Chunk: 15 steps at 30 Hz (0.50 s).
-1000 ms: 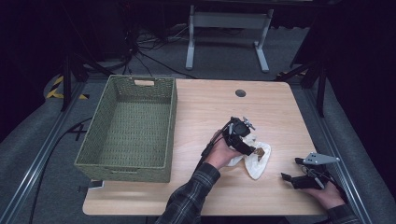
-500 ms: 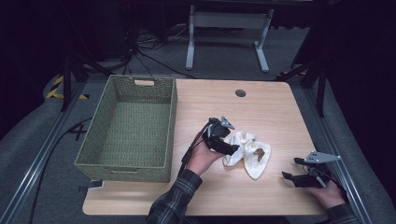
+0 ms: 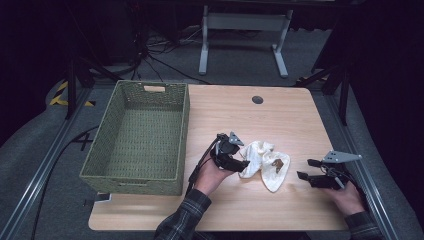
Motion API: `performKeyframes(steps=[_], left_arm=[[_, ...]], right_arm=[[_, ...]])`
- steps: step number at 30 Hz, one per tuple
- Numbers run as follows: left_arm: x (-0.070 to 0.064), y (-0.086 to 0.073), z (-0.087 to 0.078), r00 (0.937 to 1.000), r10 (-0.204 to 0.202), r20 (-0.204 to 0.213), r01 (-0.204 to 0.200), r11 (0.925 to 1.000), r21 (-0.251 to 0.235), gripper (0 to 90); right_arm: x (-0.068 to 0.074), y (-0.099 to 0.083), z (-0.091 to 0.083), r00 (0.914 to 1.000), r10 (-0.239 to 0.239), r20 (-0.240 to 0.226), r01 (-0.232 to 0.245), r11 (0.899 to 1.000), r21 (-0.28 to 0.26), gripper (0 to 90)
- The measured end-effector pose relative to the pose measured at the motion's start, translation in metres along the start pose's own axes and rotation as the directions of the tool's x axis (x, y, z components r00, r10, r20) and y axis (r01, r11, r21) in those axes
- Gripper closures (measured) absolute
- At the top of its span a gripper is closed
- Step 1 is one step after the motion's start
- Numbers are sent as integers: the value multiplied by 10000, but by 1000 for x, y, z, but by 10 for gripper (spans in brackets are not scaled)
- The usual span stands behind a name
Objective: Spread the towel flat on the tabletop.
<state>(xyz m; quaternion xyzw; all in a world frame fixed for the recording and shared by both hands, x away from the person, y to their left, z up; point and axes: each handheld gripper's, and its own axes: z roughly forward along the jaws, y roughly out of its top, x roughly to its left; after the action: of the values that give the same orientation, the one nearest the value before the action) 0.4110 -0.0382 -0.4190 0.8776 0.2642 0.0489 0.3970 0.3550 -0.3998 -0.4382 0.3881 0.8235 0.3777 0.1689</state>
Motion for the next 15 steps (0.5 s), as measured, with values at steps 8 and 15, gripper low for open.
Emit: performKeyframes(steps=[8, 15], left_arm=[[-4, -1, 10, 9997, 134, 224, -137, 9998, 145, 410], [-12, -1, 21, 9981, 346, 506, -368, 9984, 425, 410]], right_arm=[[-4, 29, 19, 9982, -28, -607, 12, 9996, -272, 434], [-4, 49, 43, 9951, -442, -885, 426, 9989, -198, 512]])
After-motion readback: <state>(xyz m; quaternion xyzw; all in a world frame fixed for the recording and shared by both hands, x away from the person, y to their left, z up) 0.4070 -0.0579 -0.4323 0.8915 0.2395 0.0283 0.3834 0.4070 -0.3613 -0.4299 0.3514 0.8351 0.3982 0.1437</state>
